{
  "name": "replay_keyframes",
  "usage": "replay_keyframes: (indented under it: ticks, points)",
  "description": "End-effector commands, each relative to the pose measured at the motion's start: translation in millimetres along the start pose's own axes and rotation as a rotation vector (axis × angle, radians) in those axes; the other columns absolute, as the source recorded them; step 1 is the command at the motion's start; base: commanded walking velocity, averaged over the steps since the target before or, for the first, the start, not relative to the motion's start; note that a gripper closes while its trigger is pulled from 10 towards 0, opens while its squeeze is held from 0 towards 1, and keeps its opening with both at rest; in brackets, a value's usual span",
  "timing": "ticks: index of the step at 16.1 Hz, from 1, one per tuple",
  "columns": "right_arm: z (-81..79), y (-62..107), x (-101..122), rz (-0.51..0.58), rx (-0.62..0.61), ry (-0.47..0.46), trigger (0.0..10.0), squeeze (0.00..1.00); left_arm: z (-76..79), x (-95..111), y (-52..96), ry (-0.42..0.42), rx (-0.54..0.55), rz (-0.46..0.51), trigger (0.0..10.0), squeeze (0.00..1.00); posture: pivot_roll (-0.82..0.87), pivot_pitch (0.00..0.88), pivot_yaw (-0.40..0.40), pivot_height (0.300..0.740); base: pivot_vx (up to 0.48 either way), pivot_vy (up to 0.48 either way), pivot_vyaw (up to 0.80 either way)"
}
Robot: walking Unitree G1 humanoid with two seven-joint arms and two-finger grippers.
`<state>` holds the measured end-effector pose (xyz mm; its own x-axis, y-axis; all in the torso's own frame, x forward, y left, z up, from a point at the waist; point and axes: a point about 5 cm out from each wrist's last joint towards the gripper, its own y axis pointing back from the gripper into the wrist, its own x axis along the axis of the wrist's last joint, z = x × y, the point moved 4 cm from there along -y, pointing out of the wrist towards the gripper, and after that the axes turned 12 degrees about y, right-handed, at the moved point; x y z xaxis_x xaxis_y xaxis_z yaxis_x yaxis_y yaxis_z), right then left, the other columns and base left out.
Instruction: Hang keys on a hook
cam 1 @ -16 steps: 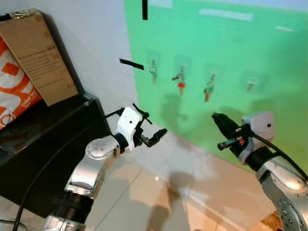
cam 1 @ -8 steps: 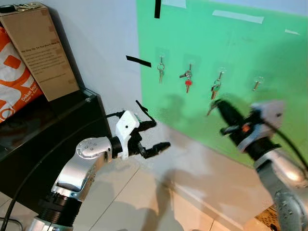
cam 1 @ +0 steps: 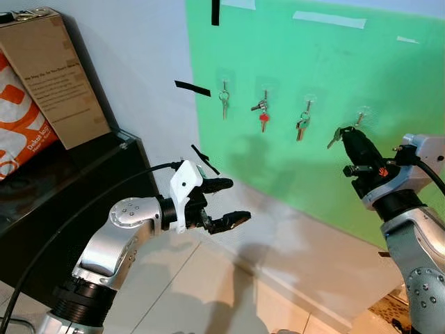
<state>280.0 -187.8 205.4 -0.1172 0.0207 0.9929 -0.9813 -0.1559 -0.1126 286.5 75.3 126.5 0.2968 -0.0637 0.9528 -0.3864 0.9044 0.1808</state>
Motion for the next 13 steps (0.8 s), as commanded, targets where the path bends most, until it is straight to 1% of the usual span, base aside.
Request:
replay_keyframes:
  ticks: [1, 6, 9, 10, 13]
  points:
    - [-3.6, -2.4, 6.0, 0.020, 0.016, -0.021, 10.0, 0.00, 1.3, 4.6, 1.8, -0.011, -0.013, -0.004, 10.0, 0.00, -0.12, 0.000, 0.080, 0.740, 0.000, 0.000, 0.00]
    - [-9.7, -5.9, 7.2, 0.021, 0.040, -0.030, 10.0, 0.00, 4.0, 6.0, 1.1, -0.011, -0.029, -0.007, 10.0, 0.00, -0.13, 0.000, 0.085, 0.740, 0.000, 0.000, 0.00]
    - [-7.0, -9.2, 7.6, 0.022, 0.021, -0.031, 10.0, 0.00, 4.6, 5.6, 1.1, -0.008, -0.033, -0.008, 10.0, 0.00, -0.13, 0.000, 0.082, 0.740, 0.000, 0.000, 0.00]
    - [-3.4, -10.8, 6.8, 0.017, 0.002, -0.027, 10.0, 0.00, 4.8, 5.4, 0.8, -0.006, -0.033, -0.009, 10.0, 0.00, -0.13, 0.000, 0.082, 0.740, 0.000, 0.000, 0.00]
    - [2.8, -9.3, 5.2, 0.007, -0.027, -0.026, 10.0, 0.00, 5.7, 4.6, 1.6, -0.002, -0.035, -0.011, 10.0, 0.00, -0.12, 0.000, 0.080, 0.740, 0.000, 0.000, 0.00]
